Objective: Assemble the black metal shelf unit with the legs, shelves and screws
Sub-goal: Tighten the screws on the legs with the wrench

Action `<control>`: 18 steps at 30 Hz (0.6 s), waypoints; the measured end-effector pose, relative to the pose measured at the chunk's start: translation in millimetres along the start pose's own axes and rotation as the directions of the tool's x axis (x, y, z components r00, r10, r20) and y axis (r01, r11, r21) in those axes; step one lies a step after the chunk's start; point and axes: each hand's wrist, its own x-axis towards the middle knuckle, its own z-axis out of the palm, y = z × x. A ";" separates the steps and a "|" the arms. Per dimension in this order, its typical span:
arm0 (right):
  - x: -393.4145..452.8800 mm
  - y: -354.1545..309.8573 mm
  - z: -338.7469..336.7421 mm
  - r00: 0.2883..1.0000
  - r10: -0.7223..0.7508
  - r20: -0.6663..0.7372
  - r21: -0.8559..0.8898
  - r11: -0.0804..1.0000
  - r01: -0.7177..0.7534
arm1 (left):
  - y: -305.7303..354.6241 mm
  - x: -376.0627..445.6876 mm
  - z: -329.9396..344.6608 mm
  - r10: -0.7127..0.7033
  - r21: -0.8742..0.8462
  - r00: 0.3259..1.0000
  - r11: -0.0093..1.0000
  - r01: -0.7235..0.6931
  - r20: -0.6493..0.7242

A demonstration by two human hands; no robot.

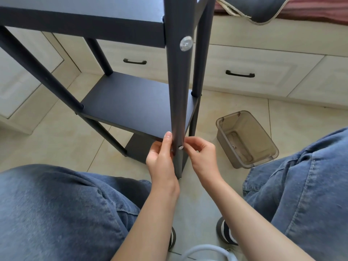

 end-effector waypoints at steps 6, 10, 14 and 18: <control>-0.4 -4.2 -12.3 0.999 0.036 -0.034 -0.003 0.999 -0.036 | -2.1 -1.7 3.2 -0.030 0.000 0.999 1.000 0.030 0.013; -0.2 -11.9 -17.0 0.999 0.024 -0.040 -0.003 1.000 -0.024 | -2.6 -1.4 3.7 -0.051 0.010 0.999 0.999 0.051 0.007; 0.4 -15.2 -18.5 0.998 0.017 -0.055 0.001 1.000 -0.017 | -3.2 -0.8 2.3 -0.056 0.024 0.998 0.998 0.055 0.012; 0.1 -14.4 -15.8 0.997 0.037 -0.061 0.004 0.999 -0.037 | -2.2 -1.4 1.1 -0.053 0.015 0.998 0.999 0.053 0.025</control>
